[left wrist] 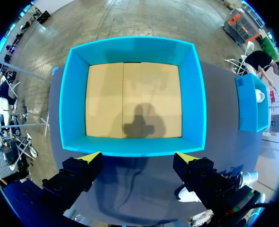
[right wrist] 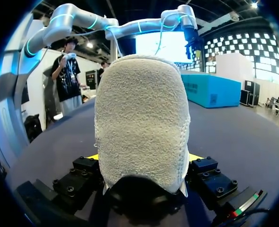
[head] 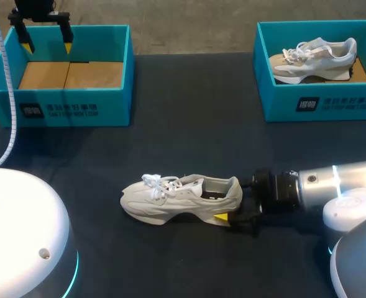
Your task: Take the shoe out of the shoebox, open the shoe tongue, remove and reinsert the insole, then place the shoe into the shoebox
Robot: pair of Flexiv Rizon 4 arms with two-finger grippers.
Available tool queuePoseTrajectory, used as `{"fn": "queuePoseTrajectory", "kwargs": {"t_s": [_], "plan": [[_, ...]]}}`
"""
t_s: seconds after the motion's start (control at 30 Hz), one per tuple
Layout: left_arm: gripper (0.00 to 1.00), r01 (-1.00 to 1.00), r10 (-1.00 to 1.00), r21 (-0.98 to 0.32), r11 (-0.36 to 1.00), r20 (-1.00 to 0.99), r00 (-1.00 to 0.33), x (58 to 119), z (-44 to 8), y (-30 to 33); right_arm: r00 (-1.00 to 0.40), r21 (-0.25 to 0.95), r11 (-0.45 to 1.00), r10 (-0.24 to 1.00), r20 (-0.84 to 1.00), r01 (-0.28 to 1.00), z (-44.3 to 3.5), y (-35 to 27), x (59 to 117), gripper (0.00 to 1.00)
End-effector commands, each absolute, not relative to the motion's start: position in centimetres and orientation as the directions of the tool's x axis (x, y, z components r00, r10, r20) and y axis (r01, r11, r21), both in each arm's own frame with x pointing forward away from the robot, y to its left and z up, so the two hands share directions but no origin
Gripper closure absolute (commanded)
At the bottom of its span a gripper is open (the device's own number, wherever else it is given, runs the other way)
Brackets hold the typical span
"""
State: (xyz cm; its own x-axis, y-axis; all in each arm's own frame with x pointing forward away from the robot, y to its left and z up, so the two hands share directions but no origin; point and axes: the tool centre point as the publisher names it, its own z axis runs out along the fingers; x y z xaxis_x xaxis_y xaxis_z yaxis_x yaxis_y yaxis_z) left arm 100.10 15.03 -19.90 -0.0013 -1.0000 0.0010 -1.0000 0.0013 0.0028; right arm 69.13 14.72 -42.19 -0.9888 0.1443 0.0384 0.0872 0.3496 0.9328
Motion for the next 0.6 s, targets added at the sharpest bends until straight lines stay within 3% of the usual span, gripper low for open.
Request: {"fn": "queuePoseTrajectory", "kwargs": {"t_s": [0.03, 0.43, 0.6], "plan": [[0.0, -1.0, -1.0, 0.002, 0.001, 0.001, -0.001, 100.1, -19.9, 15.0, -0.989, 0.932, 0.353, 0.142, 0.036, 0.085, -42.0, 15.0, 68.8, 1.0], [0.0, -1.0, -1.0, 0.002, 0.001, 0.001, -0.001, 100.1, -19.9, 15.0, -0.989, 0.932, 0.353, 0.142, 0.036, 0.085, -42.0, 15.0, 68.8, 1.0], [0.0, -1.0, -1.0, -0.021, -0.019, -0.015, 0.019, 96.7, -18.4, 11.5, -0.989, 0.932, 0.353, 0.142, 0.036, 0.085, -42.0, 15.0, 68.8, 1.0]]}}
